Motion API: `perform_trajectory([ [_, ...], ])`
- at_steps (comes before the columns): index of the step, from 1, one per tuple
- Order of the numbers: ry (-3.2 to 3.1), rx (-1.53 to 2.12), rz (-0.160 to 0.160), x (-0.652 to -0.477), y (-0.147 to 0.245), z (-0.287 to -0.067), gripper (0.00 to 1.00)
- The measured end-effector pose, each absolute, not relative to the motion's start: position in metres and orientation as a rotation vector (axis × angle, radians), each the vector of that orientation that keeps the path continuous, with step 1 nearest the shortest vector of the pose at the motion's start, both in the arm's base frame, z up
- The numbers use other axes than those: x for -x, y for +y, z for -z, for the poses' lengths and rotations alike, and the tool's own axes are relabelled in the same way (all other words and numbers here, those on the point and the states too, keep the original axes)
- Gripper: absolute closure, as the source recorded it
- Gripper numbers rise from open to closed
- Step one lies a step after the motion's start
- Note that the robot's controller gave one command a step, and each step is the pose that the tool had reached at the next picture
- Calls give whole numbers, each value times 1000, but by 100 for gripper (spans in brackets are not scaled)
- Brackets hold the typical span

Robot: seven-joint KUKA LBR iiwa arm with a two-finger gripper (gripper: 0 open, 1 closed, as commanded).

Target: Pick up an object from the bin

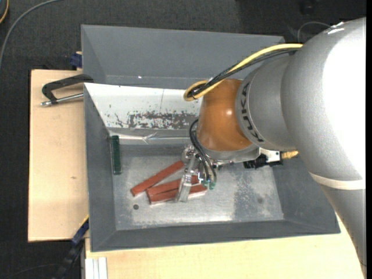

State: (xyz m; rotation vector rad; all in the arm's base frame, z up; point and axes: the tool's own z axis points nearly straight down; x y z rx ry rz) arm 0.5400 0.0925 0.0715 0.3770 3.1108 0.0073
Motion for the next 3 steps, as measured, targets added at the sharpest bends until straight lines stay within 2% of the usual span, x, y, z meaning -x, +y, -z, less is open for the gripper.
perform_trajectory([
  [1, 3131, 119, -6, -565, 183, -72, 0],
  [2, 3012, 878, -2, -564, 164, -72, 0],
  [3, 3010, 878, -1, -564, 165, -72, 100],
])
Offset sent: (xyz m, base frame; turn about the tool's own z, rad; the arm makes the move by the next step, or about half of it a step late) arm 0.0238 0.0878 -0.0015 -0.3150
